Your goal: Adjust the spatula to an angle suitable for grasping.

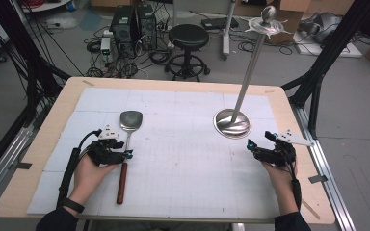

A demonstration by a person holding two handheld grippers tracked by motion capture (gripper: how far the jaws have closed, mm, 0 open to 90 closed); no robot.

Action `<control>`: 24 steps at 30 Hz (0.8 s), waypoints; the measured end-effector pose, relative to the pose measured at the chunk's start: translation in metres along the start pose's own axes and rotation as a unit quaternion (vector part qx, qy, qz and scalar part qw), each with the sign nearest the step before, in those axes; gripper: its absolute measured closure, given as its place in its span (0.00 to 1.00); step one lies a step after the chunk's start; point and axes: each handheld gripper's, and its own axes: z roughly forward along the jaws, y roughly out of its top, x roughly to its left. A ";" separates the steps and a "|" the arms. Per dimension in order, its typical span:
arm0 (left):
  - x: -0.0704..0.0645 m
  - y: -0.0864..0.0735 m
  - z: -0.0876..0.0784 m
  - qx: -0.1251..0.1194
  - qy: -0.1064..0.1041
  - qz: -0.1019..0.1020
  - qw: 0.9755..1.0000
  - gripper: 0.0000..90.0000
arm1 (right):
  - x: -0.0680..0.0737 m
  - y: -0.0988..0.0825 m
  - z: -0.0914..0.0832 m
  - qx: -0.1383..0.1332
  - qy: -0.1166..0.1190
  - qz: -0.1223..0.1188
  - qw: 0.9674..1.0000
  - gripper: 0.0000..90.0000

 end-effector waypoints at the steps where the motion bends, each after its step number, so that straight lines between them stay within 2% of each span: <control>1: 0.000 0.000 0.001 0.006 0.004 -0.005 1.000 0.57 | 0.000 0.000 0.000 0.000 0.000 0.000 1.000 0.19; 8: 0.001 0.000 0.005 0.023 0.026 -0.012 0.999 0.62 | -0.001 0.000 0.001 -0.002 0.000 0.000 1.000 0.19; 14: 0.002 0.002 0.010 0.033 0.020 -0.029 0.999 0.67 | 0.000 0.000 0.001 0.000 0.000 0.000 1.000 0.19; 16: 0.002 0.003 0.011 0.038 0.018 -0.040 0.998 0.71 | 0.000 0.000 0.001 0.001 0.000 0.001 1.000 0.19; 24: 0.000 0.011 0.015 0.064 0.036 -0.052 0.996 0.72 | 0.000 0.000 0.002 -0.001 0.001 -0.001 1.000 0.19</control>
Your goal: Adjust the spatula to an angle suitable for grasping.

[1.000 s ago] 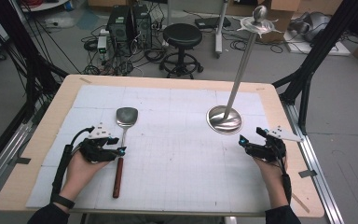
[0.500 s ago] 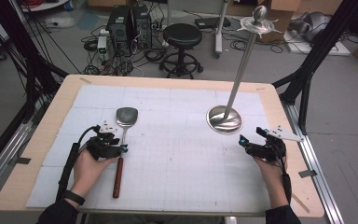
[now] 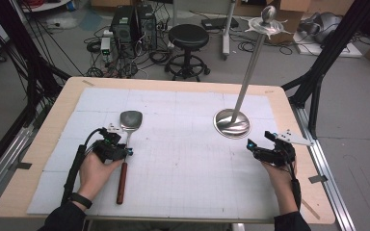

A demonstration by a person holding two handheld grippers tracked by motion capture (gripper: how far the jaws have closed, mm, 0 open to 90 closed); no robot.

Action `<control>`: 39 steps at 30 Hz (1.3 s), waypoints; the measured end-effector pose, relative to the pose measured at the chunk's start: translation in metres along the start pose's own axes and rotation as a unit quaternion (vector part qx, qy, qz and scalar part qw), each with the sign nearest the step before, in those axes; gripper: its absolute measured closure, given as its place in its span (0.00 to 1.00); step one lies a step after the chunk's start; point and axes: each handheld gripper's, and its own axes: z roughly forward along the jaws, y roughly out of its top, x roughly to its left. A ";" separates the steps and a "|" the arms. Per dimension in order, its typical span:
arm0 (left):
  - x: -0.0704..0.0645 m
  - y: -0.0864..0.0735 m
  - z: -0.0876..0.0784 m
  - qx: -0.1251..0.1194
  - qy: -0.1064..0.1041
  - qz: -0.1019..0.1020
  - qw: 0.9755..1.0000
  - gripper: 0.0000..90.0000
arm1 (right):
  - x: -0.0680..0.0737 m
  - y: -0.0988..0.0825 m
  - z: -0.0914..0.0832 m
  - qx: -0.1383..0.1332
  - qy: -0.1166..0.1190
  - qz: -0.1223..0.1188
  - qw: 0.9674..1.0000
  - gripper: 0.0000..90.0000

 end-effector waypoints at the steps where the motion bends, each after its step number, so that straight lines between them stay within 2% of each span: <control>1: 0.000 0.001 0.000 0.004 0.005 0.002 1.000 0.73 | 0.000 0.000 0.000 0.000 0.000 0.000 1.000 0.19; 8: 0.005 0.002 -0.001 0.009 0.030 -0.001 1.000 0.79 | 0.000 0.001 -0.001 -0.004 0.001 0.003 1.000 0.19; 16: 0.020 -0.001 -0.004 0.011 0.055 -0.006 0.998 0.90 | 0.000 0.001 0.000 -0.004 0.002 0.002 1.000 0.19; 18: 0.023 -0.002 -0.004 0.009 0.065 -0.001 0.998 0.93 | 0.000 0.001 -0.001 -0.005 0.002 0.002 1.000 0.19; 30: 0.027 -0.002 -0.003 0.010 0.055 0.010 0.998 0.92 | 0.001 0.002 -0.001 -0.003 0.004 0.003 1.000 0.19; 34: 0.031 -0.002 -0.003 0.010 0.042 -0.002 0.999 0.93 | 0.001 0.002 0.000 -0.003 0.005 0.003 1.000 0.19; 35: 0.031 -0.002 -0.003 0.009 0.042 0.001 0.999 0.93 | 0.001 0.002 0.000 -0.004 0.005 0.002 1.000 0.19; 36: 0.029 -0.002 -0.003 0.009 0.047 0.016 0.999 0.93 | 0.001 0.002 0.000 -0.004 0.005 0.002 1.000 0.19; 38: 0.026 -0.002 -0.003 0.010 0.053 0.034 0.998 0.93 | 0.001 0.002 0.000 -0.004 0.006 0.001 1.000 0.19; 39: 0.027 -0.002 -0.004 0.009 0.047 0.033 0.998 0.93 | 0.001 0.003 0.000 -0.005 0.005 0.002 1.000 0.19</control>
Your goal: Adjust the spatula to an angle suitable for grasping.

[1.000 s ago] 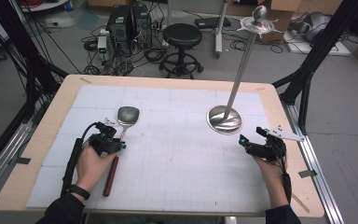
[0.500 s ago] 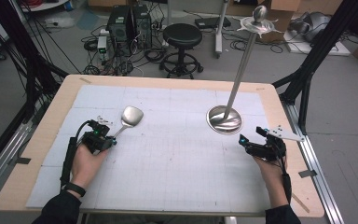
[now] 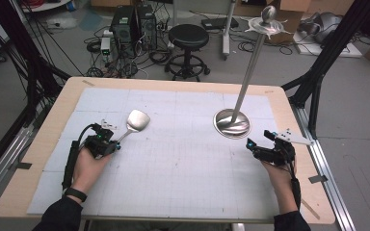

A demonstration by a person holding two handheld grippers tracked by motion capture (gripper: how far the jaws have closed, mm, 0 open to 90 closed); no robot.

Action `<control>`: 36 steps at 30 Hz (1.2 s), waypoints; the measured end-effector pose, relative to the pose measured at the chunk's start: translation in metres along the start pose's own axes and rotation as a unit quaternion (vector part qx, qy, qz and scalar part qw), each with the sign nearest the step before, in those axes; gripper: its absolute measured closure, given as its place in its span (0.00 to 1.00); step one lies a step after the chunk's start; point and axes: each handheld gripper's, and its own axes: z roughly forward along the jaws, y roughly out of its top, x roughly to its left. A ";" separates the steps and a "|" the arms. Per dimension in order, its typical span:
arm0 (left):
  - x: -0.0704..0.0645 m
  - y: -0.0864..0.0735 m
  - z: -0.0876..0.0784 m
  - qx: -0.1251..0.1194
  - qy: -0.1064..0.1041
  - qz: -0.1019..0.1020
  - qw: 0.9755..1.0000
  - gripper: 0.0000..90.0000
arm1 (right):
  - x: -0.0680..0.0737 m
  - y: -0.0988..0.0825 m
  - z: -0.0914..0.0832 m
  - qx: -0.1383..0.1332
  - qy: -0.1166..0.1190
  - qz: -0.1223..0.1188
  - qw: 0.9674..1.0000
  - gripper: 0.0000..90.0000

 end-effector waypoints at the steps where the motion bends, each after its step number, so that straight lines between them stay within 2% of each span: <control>1: 0.001 0.000 0.000 -0.006 -0.015 -0.006 1.000 0.93 | 0.000 0.000 0.000 0.000 0.000 0.001 1.000 0.19; 2: 0.002 0.000 -0.001 -0.008 -0.033 -0.005 0.999 0.93 | -0.001 0.000 0.000 -0.001 -0.001 0.000 1.000 0.19; 3: 0.000 0.000 -0.001 -0.013 -0.040 0.001 0.999 0.93 | -0.001 0.000 0.000 -0.001 -0.001 0.002 1.000 0.19; 5: -0.005 0.001 -0.003 -0.018 -0.040 0.023 0.999 0.93 | -0.001 0.000 0.000 -0.001 -0.002 0.003 1.000 0.19; 6: -0.007 0.001 -0.003 -0.022 -0.050 0.028 0.998 0.94 | -0.002 0.000 0.000 -0.002 -0.002 0.002 1.000 0.19; 7: -0.009 0.002 -0.004 -0.027 -0.061 0.034 0.997 0.93 | -0.002 0.000 0.000 -0.002 -0.002 0.002 1.000 0.19; 9: -0.013 0.004 -0.005 -0.037 -0.071 0.055 0.995 0.93 | -0.002 0.000 -0.001 -0.004 -0.003 0.002 1.000 0.19; 12: -0.019 0.008 -0.009 -0.052 -0.090 0.071 0.992 0.93 | -0.002 0.001 -0.002 -0.006 -0.004 0.002 1.000 0.19; 14: -0.024 0.014 -0.012 -0.056 -0.098 0.089 0.990 0.93 | -0.002 0.002 -0.002 -0.007 -0.004 0.004 1.000 0.19; 16: -0.031 0.022 -0.015 -0.065 -0.112 0.106 0.986 0.93 | -0.002 0.003 -0.003 -0.011 -0.005 0.003 1.000 0.19; 20: -0.045 0.037 -0.019 -0.078 -0.140 0.142 0.977 0.93 | -0.001 0.005 -0.004 -0.016 -0.004 0.002 1.000 0.19; 24: -0.057 0.049 -0.016 -0.095 -0.173 0.153 0.968 0.93 | -0.002 0.007 -0.006 -0.023 -0.003 0.007 1.000 0.19; 26: -0.061 0.055 -0.015 -0.089 -0.177 0.171 0.965 0.93 | -0.002 0.009 -0.008 -0.030 -0.003 0.009 0.999 0.19; 29: -0.071 0.064 -0.012 -0.098 -0.193 0.177 0.960 0.93 | -0.002 0.012 -0.009 -0.035 0.000 0.007 0.999 0.19; 31: -0.077 0.068 -0.010 -0.102 -0.205 0.189 0.955 0.93 | -0.002 0.013 -0.009 -0.037 -0.001 0.006 0.999 0.19; 33: -0.085 0.073 -0.007 -0.097 -0.211 0.201 0.952 0.93 | -0.002 0.013 -0.010 -0.038 0.000 0.007 0.999 0.19; 35: -0.091 0.077 -0.004 -0.094 -0.212 0.211 0.950 0.93 | -0.002 0.014 -0.011 -0.041 0.000 0.009 0.999 0.19; 36: -0.094 0.080 -0.002 -0.093 -0.215 0.217 0.948 0.93 | -0.002 0.015 -0.012 -0.042 0.000 0.010 0.999 0.19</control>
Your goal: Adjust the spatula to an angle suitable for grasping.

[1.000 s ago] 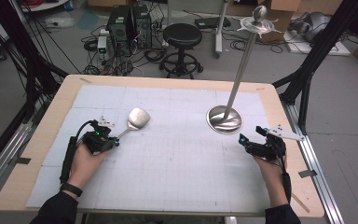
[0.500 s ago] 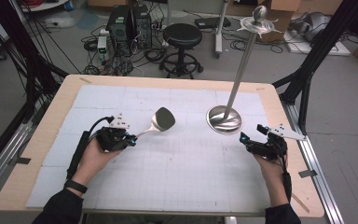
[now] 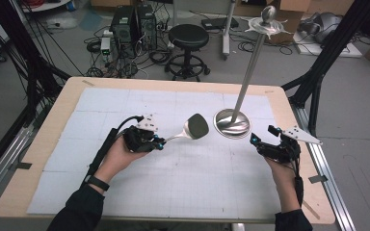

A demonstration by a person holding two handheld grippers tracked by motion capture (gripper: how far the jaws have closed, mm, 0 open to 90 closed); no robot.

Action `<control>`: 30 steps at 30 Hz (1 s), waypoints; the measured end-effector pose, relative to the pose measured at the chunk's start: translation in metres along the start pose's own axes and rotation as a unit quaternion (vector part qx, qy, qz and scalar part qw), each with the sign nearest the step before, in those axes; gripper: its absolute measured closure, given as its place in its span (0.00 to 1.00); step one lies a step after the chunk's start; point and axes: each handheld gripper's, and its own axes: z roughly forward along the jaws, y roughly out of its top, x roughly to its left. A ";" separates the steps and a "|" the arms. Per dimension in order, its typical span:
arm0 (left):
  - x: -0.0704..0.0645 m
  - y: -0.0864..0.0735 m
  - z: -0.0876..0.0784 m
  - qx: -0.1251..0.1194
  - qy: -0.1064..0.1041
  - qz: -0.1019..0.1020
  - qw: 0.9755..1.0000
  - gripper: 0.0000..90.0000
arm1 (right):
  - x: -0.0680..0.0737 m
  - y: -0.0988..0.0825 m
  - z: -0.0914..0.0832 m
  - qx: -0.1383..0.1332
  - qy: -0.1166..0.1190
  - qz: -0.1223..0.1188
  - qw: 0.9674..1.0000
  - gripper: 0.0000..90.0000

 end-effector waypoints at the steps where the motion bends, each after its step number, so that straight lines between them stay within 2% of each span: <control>1: -0.001 0.003 0.004 -0.003 -0.006 0.006 1.000 0.93 | 0.000 0.001 -0.001 -0.002 0.000 0.000 1.000 0.19; 4: -0.005 0.010 0.016 -0.005 -0.018 0.010 1.000 0.93 | 0.000 0.004 -0.003 -0.008 0.001 -0.001 1.000 0.19; 7: -0.010 0.017 0.029 0.007 -0.029 0.024 0.999 0.93 | 0.001 0.005 -0.003 -0.009 0.002 -0.003 1.000 0.19; 8: -0.012 0.019 0.033 0.008 -0.033 0.021 0.999 0.93 | 0.001 0.005 -0.003 -0.010 0.002 -0.004 1.000 0.19; 10: -0.014 0.023 0.041 0.013 -0.041 0.029 0.999 0.93 | 0.001 0.006 -0.004 -0.012 0.002 -0.004 1.000 0.19; 14: -0.021 0.029 0.057 0.012 -0.057 0.037 0.998 0.93 | 0.001 0.006 -0.004 -0.012 0.003 -0.003 1.000 0.19; 20: -0.028 0.032 0.079 0.031 -0.068 0.048 0.996 0.93 | 0.002 0.006 -0.005 -0.012 0.005 -0.004 1.000 0.19; 23: -0.032 0.037 0.086 0.028 -0.075 0.051 0.996 0.93 | 0.003 0.006 -0.005 -0.011 0.005 -0.003 1.000 0.19; 30: -0.045 0.053 0.104 0.036 -0.087 0.075 0.993 0.93 | 0.004 0.007 -0.006 -0.011 0.006 -0.006 1.000 0.19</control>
